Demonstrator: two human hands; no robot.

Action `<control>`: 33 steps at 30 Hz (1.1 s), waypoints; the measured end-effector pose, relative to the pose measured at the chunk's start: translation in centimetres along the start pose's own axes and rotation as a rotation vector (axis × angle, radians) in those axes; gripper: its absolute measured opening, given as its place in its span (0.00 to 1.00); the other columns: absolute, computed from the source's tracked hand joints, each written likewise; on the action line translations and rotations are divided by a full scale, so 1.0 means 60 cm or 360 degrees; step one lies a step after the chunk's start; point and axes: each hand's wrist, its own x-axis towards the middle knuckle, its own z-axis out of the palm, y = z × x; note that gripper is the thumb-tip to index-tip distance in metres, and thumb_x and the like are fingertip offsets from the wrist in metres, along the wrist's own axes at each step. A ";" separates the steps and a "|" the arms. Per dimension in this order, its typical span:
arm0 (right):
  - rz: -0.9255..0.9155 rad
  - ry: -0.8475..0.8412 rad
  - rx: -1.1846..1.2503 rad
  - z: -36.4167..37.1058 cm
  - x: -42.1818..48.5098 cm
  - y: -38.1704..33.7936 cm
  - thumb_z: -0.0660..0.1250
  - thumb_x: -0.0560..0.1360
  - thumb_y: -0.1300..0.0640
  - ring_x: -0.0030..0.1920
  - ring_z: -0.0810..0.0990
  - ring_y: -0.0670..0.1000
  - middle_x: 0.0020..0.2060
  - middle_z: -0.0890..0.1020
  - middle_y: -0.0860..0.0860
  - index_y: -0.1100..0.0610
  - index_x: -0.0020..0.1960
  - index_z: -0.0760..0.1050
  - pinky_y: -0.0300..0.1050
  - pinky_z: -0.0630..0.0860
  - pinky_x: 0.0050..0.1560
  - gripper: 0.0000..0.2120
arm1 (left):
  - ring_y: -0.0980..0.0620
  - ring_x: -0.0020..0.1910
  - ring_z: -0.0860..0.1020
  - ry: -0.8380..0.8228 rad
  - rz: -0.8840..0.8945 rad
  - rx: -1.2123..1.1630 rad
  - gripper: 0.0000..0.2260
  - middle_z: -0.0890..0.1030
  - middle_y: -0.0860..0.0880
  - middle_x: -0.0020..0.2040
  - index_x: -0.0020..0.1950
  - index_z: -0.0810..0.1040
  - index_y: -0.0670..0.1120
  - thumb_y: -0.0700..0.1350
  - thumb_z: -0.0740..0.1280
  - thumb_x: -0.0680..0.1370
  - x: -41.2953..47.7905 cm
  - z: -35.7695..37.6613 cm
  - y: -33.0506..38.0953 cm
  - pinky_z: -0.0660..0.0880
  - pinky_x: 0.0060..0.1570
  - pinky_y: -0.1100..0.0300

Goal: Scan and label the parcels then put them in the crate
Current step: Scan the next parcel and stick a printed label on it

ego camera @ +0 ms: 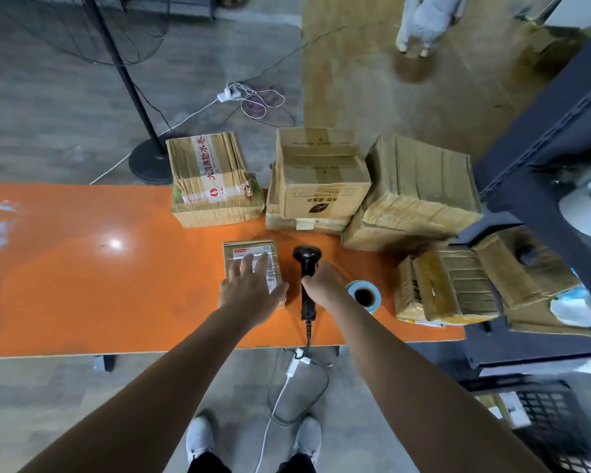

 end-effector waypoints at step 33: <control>-0.0568 0.0243 0.0643 -0.129 -0.146 0.028 0.72 0.73 0.64 0.51 0.80 0.43 0.53 0.81 0.50 0.51 0.71 0.67 0.31 0.77 0.44 0.30 | 0.50 0.49 0.79 -0.0098 0.0027 -0.1339 0.22 0.80 0.47 0.57 0.69 0.72 0.46 0.46 0.71 0.75 -0.032 -0.091 0.066 0.76 0.47 0.56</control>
